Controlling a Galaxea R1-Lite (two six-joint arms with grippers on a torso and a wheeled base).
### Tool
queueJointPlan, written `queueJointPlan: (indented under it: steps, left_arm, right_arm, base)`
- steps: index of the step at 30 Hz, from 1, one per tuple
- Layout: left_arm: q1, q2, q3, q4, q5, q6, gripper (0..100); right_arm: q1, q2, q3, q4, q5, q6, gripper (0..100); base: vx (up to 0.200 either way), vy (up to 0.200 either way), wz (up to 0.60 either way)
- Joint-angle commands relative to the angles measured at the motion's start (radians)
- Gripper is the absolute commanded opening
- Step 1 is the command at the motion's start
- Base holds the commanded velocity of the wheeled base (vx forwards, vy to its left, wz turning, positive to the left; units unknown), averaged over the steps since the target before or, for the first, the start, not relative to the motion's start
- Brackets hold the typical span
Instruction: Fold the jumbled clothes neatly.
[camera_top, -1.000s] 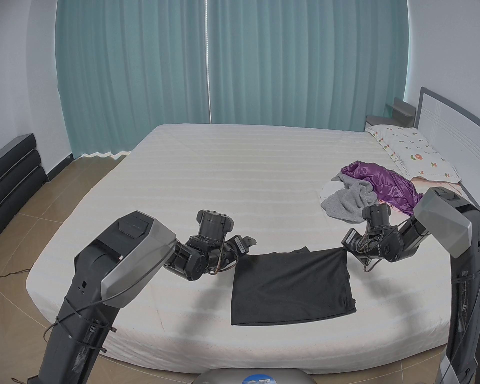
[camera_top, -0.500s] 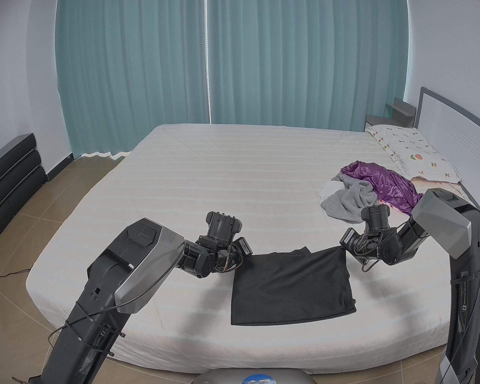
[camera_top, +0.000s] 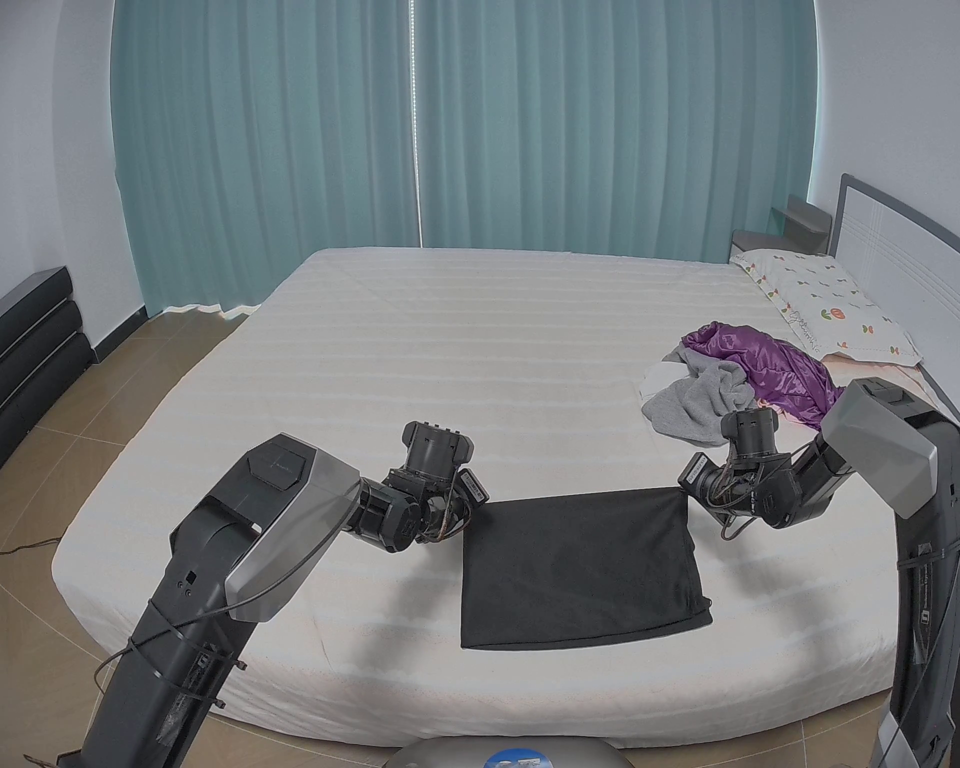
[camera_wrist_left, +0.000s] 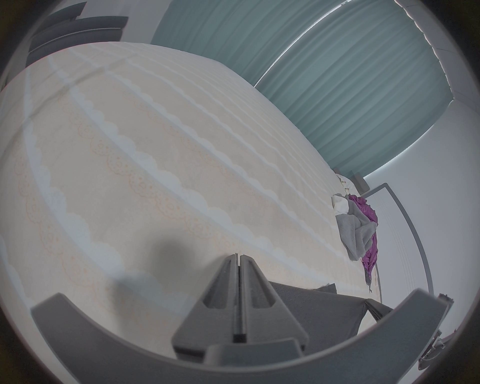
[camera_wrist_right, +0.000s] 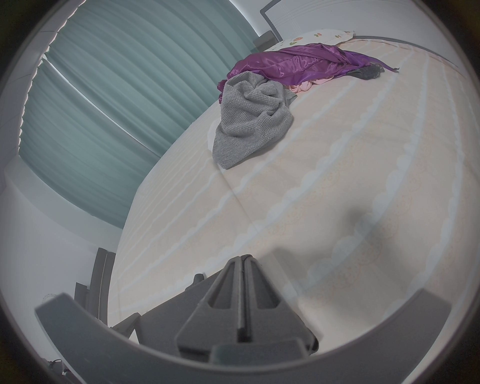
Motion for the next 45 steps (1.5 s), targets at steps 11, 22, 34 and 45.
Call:
queueJointPlan:
  steps: [11, 22, 34, 45]
  left_arm:
    - [0.002, -0.007, 0.003, 0.002, 0.001, -0.005, 100]
    - [0.067, -0.170, 0.168, -0.001, -0.016, -0.102, 100]
    - [0.099, -0.420, 0.760, -0.270, -0.048, -0.108, 100]
    - [0.113, -0.450, 0.839, -0.388, -0.048, -0.107, 100]
  right_arm:
    - [0.010, 0.058, -0.046, -0.035, -0.003, -0.002, 100]
    - [0.004, -0.173, 0.414, -0.322, 0.203, -0.083, 100]
    - [0.009, -0.213, 0.759, -0.476, 0.390, -0.257, 100]
    - [0.004, -0.147, 0.770, -0.482, 0.393, -0.349, 0]
  base:
    - [0.000, 0.000, 0.00]
    - [0.000, 0.000, 0.00]
    - [0.000, 0.000, 0.00]
    - [0.000, 0.000, 0.00]
